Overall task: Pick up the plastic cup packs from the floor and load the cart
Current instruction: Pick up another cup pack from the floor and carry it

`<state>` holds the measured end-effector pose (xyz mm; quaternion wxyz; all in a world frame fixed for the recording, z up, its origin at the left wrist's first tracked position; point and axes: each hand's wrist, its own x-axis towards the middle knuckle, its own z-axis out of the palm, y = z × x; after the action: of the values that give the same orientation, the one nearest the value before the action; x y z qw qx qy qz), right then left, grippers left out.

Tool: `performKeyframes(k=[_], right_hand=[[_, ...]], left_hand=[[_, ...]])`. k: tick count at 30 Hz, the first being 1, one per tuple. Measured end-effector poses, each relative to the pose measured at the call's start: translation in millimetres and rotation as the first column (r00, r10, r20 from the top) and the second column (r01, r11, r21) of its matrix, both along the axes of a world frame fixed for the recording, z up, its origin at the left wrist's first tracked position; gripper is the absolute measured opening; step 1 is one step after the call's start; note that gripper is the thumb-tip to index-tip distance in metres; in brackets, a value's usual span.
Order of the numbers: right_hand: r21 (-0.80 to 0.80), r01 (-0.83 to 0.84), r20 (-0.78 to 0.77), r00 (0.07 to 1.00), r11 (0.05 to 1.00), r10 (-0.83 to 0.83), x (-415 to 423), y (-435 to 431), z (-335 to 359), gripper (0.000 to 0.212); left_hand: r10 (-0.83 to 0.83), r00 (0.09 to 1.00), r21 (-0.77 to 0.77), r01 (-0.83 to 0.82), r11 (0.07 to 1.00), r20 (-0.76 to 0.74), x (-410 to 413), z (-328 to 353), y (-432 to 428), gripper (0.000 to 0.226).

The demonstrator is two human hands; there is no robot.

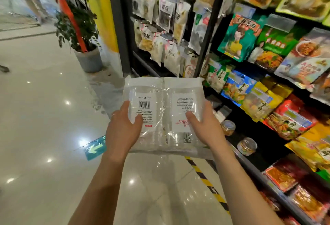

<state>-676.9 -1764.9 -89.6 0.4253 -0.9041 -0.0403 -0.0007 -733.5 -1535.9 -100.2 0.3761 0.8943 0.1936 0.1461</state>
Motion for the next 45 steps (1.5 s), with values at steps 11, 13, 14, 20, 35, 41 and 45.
performKeyframes(k=[11, 13, 14, 20, 35, 41, 45], right_hand=[[-0.015, -0.328, 0.073, 0.942, 0.945, 0.328, 47.0, 290.5, 73.3, 0.064], [-0.037, -0.385, 0.068, 0.920, 0.922, 0.386, 56.5, 333.5, 81.0, 0.062], [-0.048, -0.417, 0.076, 0.904, 0.907, 0.420, 61.4, 354.4, 83.8, 0.062], [-0.080, -0.601, 0.115, 0.787, 0.795, 0.607, 89.7, 485.1, 93.5, 0.064], [-0.095, -0.868, 0.096, 0.479, 0.487, 0.873, 250.8, 839.1, 116.4, 0.058], [-0.148, -0.895, 0.079, 0.412, 0.420, 0.908, 283.7, 955.9, 109.3, 0.065], [-0.158, -0.900, 0.088, 0.397, 0.407, 0.913, 300.3, 1044.5, 97.9, 0.066]], left_hand=[[0.299, 0.954, 0.152, -0.294, 0.944, -0.008, -21.1, 75.0, 269.1, 0.060], [0.349, 0.937, 0.155, -0.345, 0.926, -0.003, -25.5, 82.7, 306.4, 0.060], [0.371, 0.929, 0.158, -0.367, 0.917, 0.002, -27.3, 85.4, 324.3, 0.060], [0.537, 0.843, 0.193, -0.526, 0.828, -0.007, -30.6, 90.3, 430.0, 0.062], [0.830, 0.558, 0.233, -0.806, 0.544, -0.007, 72.0, 107.2, 707.4, 0.062], [0.860, 0.511, 0.204, -0.840, 0.503, -0.019, 97.4, 96.2, 810.9, 0.060], [0.871, 0.491, 0.207, -0.851, 0.482, -0.011, 110.7, 82.3, 896.2, 0.058]])
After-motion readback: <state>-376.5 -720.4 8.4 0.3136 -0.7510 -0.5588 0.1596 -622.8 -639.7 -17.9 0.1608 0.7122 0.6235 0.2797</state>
